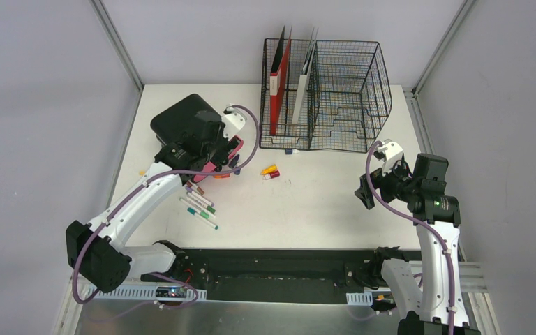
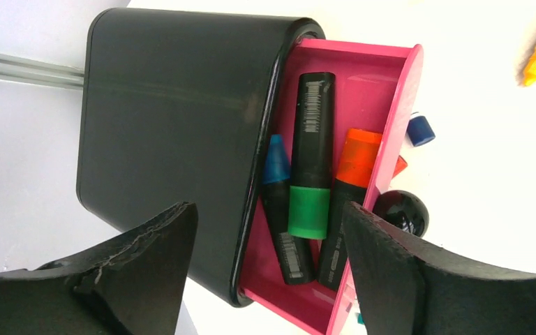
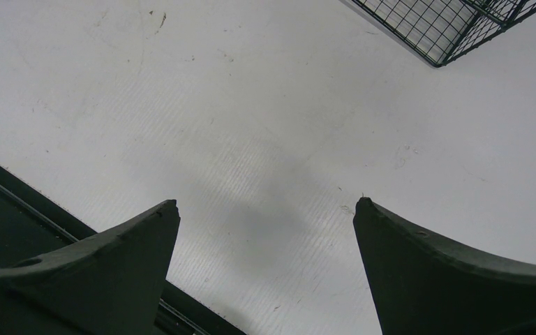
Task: Organize the desk
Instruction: Place the stationery in the drawer.
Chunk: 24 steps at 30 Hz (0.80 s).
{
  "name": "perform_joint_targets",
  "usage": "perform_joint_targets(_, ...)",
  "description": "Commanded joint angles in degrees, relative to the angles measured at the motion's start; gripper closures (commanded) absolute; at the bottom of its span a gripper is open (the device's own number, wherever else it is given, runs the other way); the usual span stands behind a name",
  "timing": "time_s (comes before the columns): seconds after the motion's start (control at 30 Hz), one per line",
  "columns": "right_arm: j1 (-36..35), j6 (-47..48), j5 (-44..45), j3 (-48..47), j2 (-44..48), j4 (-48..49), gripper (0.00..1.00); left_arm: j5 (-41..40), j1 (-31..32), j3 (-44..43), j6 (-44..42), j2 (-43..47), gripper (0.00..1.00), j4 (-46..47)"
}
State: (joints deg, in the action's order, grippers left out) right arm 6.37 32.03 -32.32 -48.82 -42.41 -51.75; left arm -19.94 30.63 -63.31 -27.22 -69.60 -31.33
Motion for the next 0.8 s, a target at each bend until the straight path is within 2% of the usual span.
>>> perform_joint_targets(0.0,-0.2,0.8,-1.2,0.6,0.4,0.8,0.01,1.8,-0.6,-2.0,3.6,3.7,0.21,0.3)
perform_joint_targets(0.2,-0.2,0.8,-1.2,0.7,0.2,0.9,0.01,13.5,-0.5,-2.3,8.9,8.2,0.09,-2.5)
perform_joint_targets(0.43,-0.2,0.8,-1.2,0.7,0.3,0.9,0.01,37.1,-0.6,1.9,15.6,13.2,0.03,-0.2)
perform_joint_targets(0.53,-0.2,0.9,-1.3,0.8,0.3,0.9,0.01,43.2,-0.6,3.8,17.9,13.9,0.01,1.7)
perform_joint_targets(0.57,-0.1,0.9,-1.4,0.8,0.3,0.9,0.01,44.9,-0.6,3.9,18.3,13.6,0.03,1.8)
perform_joint_targets(0.63,-0.1,0.9,-1.4,0.8,0.3,0.9,0.01,48.1,-0.6,3.9,18.4,12.5,0.13,1.7)
perform_joint_targets(0.77,-0.1,1.0,-1.4,0.8,0.3,0.9,0.01,51.5,-0.6,4.2,18.1,9.5,0.21,1.0)
